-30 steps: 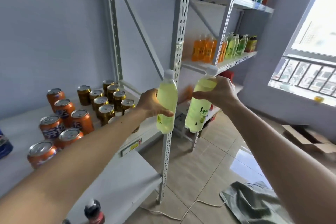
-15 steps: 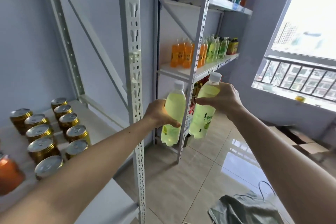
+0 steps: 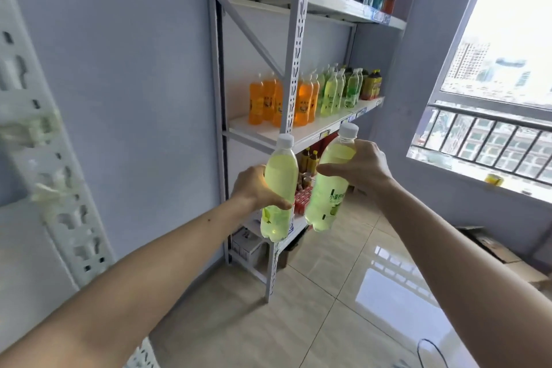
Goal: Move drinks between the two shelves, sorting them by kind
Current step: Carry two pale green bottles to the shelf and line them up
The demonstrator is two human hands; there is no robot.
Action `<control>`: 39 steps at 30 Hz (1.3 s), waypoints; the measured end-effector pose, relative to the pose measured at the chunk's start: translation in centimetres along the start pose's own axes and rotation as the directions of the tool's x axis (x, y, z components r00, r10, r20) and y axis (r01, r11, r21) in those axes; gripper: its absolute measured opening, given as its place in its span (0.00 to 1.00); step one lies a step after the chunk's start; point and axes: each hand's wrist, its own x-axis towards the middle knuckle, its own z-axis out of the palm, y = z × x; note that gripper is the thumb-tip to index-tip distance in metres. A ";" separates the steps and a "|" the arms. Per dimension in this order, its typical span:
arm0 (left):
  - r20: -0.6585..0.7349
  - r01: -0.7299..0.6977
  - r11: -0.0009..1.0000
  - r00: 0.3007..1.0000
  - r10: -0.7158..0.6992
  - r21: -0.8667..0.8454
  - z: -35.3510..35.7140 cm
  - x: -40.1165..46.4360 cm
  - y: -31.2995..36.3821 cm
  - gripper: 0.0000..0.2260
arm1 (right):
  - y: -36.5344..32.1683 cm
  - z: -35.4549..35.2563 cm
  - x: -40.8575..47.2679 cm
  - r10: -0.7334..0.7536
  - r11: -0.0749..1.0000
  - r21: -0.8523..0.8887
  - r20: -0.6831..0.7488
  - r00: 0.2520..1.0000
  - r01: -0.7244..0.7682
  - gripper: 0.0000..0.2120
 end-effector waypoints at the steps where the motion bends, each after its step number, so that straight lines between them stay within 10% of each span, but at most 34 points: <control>1: -0.009 0.002 1.000 1.000 -0.002 -0.002 0.7 1.3 0.7 0.29 | 1.0 -0.5 1.6 0.000 1.000 -0.002 0.007 1.000 0.000 0.23; 8: -0.038 0.040 0.999 0.998 -0.040 -0.011 4.7 9.8 3.9 0.32 | 5.9 -2.1 11.4 0.000 1.000 0.009 0.023 1.000 -0.001 0.35; 32: -0.074 -0.037 0.999 0.997 0.038 0.014 18.5 51.5 10.1 0.51 | 21.1 -2.8 49.3 0.034 0.999 -0.004 -0.135 0.990 -0.035 0.28; 39: -0.107 -0.009 1.000 0.994 0.010 0.005 21.9 60.1 12.0 0.41 | 25.1 -3.3 58.5 0.046 0.999 0.019 -0.129 0.991 -0.044 0.29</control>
